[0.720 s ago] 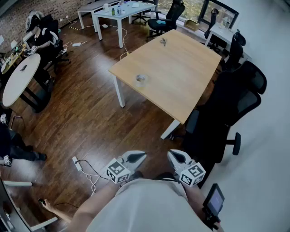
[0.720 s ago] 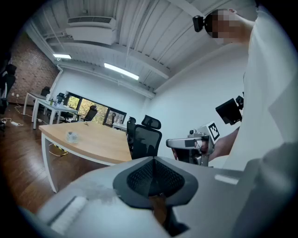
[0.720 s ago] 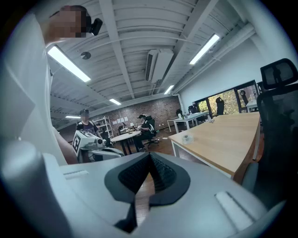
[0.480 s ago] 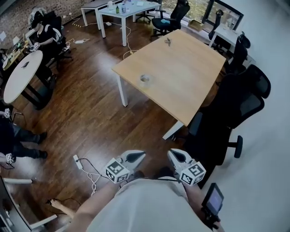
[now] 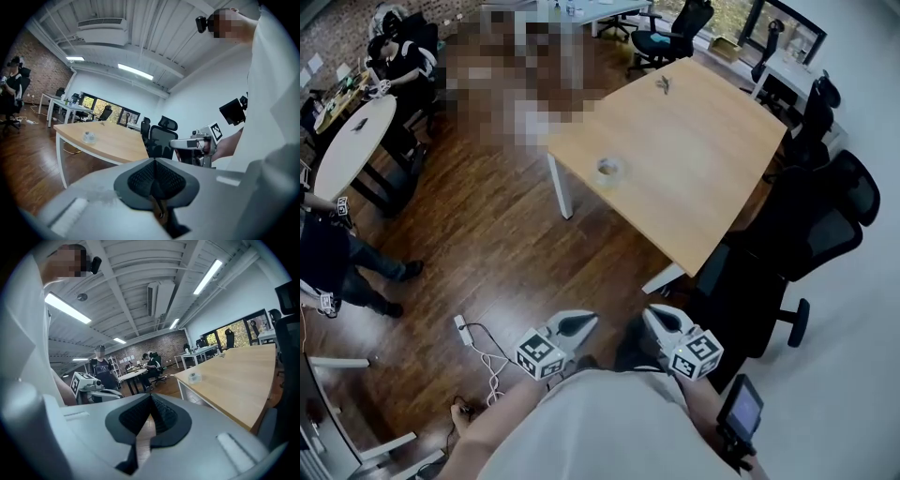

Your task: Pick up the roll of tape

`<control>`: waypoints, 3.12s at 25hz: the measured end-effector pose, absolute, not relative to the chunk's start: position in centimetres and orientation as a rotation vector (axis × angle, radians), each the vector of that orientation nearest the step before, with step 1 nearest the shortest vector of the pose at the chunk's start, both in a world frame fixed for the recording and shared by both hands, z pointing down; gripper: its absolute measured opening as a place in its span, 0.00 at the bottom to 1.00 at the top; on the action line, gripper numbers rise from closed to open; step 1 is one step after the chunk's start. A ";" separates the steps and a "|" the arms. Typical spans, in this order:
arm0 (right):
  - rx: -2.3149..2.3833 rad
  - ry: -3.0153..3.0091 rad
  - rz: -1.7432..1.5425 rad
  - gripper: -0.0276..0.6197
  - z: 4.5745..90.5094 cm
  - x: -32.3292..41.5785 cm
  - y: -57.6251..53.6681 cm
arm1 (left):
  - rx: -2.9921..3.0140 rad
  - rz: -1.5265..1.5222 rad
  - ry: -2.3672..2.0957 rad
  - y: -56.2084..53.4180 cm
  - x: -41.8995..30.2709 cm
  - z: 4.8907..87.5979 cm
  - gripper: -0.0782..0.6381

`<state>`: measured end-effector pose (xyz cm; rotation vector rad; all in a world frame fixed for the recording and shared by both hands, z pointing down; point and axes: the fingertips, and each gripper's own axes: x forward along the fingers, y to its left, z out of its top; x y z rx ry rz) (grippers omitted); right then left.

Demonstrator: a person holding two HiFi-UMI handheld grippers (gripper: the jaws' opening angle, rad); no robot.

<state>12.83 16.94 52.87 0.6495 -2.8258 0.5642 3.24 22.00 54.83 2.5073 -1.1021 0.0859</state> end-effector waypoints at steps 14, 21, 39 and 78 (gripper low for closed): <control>0.456 -2.873 0.602 0.05 52.5 13.6 3.3 | 2.456 0.172 -1.250 8.2 5.8 53.4 0.12; 0.360 -2.884 0.577 0.05 52.3 14.3 -2.4 | 2.372 0.224 -1.402 3.4 5.1 53.6 0.12; 0.387 -2.861 0.607 0.05 52.8 14.1 -9.2 | 2.329 0.169 -1.446 -1.6 3.1 54.0 0.12; 0.943 -2.626 0.639 0.05 53.7 3.8 -18.2 | 2.544 1.169 -0.732 -19.4 -9.8 67.1 0.18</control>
